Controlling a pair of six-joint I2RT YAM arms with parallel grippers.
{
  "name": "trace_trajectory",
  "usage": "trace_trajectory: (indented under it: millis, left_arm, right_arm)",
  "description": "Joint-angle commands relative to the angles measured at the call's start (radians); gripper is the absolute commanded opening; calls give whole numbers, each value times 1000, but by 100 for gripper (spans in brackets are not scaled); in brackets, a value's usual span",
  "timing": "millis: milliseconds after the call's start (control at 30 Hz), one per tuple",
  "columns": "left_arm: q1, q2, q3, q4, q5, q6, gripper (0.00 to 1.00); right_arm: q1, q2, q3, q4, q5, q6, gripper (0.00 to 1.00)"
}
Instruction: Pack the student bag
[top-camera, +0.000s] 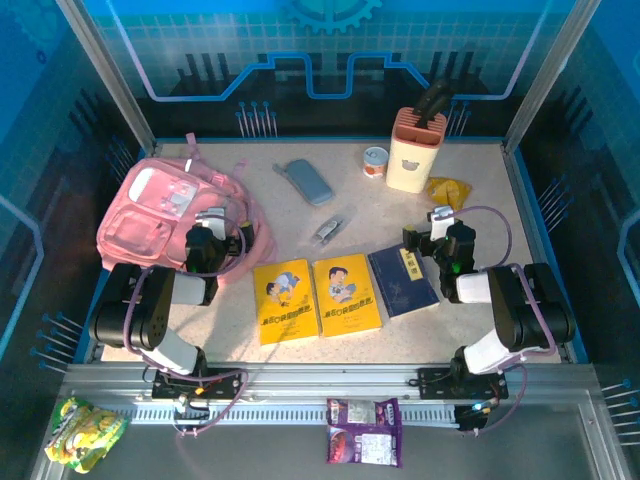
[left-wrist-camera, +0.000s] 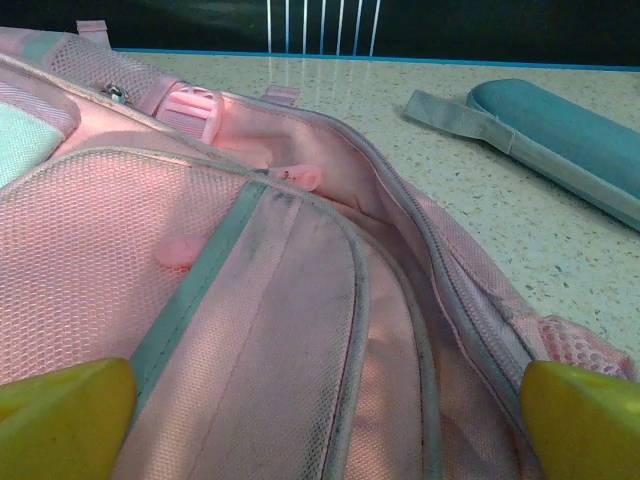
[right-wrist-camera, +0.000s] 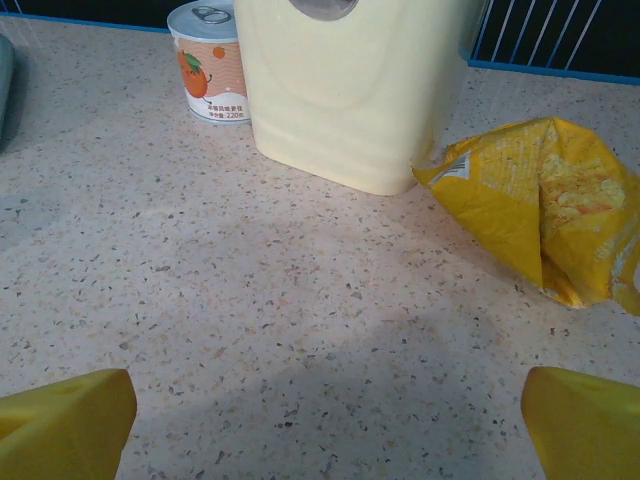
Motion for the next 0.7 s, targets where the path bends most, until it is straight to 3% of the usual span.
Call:
trace_trajectory:
  millis: [0, 667]
  left_arm:
    - [10, -4, 18, -3, 25, 18, 99]
    - [10, -3, 22, -9, 12, 14, 99]
  right_arm:
    - [-8, -3, 19, 24, -19, -14, 100]
    - [-4, -4, 19, 25, -17, -18, 100]
